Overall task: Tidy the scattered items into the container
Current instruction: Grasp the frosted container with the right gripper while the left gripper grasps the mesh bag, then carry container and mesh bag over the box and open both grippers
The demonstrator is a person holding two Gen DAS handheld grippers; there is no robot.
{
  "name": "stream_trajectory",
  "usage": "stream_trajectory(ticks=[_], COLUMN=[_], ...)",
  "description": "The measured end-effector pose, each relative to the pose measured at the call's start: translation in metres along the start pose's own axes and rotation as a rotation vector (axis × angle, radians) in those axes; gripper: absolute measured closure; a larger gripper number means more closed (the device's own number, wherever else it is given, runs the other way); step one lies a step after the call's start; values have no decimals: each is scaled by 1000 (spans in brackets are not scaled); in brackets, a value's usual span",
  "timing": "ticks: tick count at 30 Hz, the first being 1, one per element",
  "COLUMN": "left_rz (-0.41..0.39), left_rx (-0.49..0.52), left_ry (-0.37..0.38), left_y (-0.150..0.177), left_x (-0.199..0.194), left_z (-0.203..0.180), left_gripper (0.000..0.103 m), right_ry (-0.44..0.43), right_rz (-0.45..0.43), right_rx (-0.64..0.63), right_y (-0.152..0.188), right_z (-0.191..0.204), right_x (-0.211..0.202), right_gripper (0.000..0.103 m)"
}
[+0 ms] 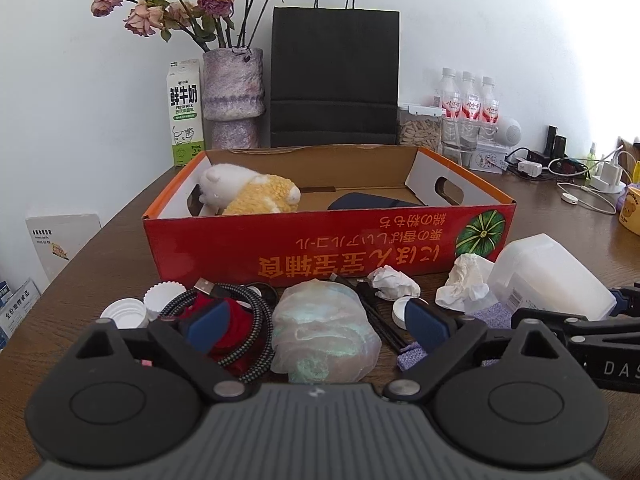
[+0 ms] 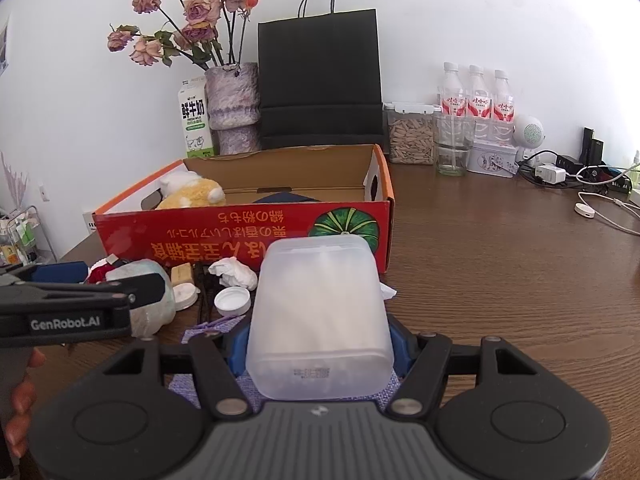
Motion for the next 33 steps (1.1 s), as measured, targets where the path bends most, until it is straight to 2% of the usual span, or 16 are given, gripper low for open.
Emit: stream_trajectory(ticks=[7, 11, 22, 33], left_rz=[38, 33, 1, -115], left_rx=[48, 41, 20, -29], left_ry=[-1, -9, -7, 19], left_y=[6, 7, 2, -25], left_x=[10, 9, -1, -27], left_z=[-10, -9, -5, 5], left_gripper=[51, 61, 63, 63], right_ry=[-15, -22, -22, -36], right_rz=[2, -3, -18, -57], right_rx=[8, 9, 10, -23], right_y=[2, 2, 3, -17], right_z=[-4, -4, -5, 1], right_x=[1, -1, -8, -7], right_gripper=[39, 39, 39, 39])
Point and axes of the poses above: each gripper's, at about its wrist camera, not at the fingertips, and x roughly the way its jaws point, z to its left, y to its underside, the point moved 2 cm from there along x, roughly the way its jaws point, and after that the axes turned 10 degrees about -y, right-handed, at the moved point
